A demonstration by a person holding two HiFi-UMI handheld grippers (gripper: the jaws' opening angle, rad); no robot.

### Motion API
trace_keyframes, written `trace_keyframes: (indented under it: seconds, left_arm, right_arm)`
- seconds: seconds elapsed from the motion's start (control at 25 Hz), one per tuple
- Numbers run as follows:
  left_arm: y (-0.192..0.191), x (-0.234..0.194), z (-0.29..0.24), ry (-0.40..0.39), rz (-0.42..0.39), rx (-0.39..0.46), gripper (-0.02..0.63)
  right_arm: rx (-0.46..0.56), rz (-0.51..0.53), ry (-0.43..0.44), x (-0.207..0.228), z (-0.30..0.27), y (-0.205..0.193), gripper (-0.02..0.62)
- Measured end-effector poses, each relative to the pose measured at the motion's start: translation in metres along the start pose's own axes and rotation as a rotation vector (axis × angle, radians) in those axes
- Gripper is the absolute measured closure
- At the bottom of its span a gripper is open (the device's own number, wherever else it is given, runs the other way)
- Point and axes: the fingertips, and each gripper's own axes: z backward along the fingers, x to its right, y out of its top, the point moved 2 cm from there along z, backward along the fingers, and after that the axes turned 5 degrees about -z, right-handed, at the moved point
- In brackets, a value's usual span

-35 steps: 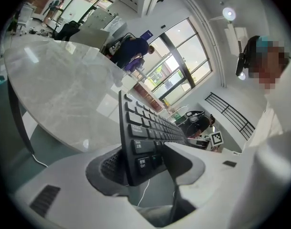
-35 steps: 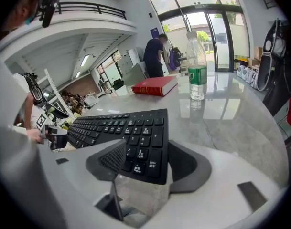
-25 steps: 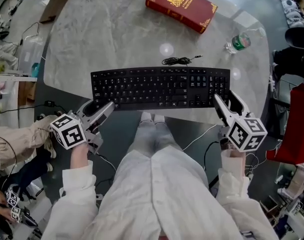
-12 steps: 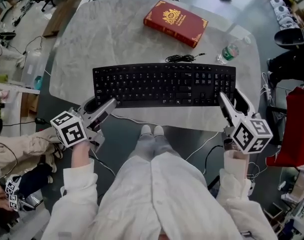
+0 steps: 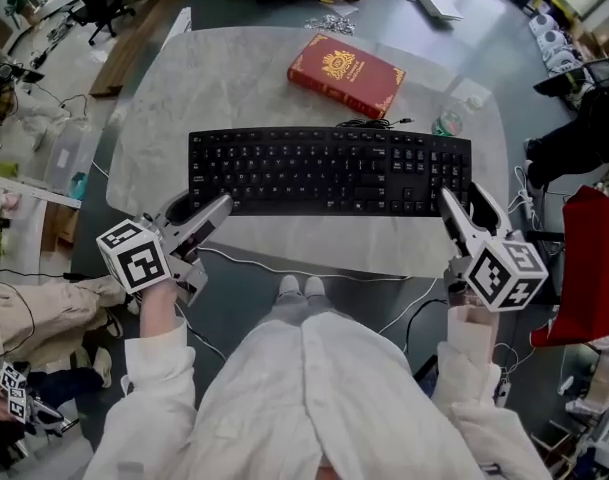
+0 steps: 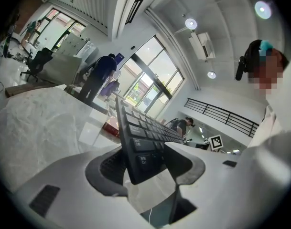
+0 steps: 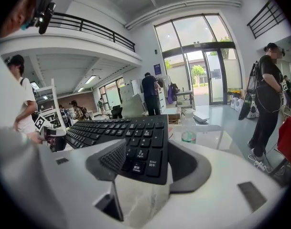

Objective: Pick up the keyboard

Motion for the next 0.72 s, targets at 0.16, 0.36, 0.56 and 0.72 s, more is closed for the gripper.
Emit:
trace_keyframes:
  seconds: [0.16, 0.36, 0.56, 0.72]
  left_arm:
    - [0.002, 0.003, 0.003, -0.001, -0.030, 0.020, 0.380]
    - [0.008, 0.007, 0.008, -0.006, -0.070, 0.074, 0.380]
    - [0.011, 0.010, 0.009, -0.013, -0.102, 0.104, 0.380]
    - [0.013, 0.011, 0.009, -0.014, -0.120, 0.116, 0.380]
  right_arm:
    - [0.024, 0.010, 0.005, -0.002, 0.003, 0.001, 0.302]
    - [0.062, 0.015, 0.013, -0.005, 0.006, 0.004, 0.302]
    - [0.095, 0.023, 0.008, -0.006, 0.009, 0.004, 0.302]
    - [0.109, 0.023, 0.004, -0.005, 0.009, 0.003, 0.302]
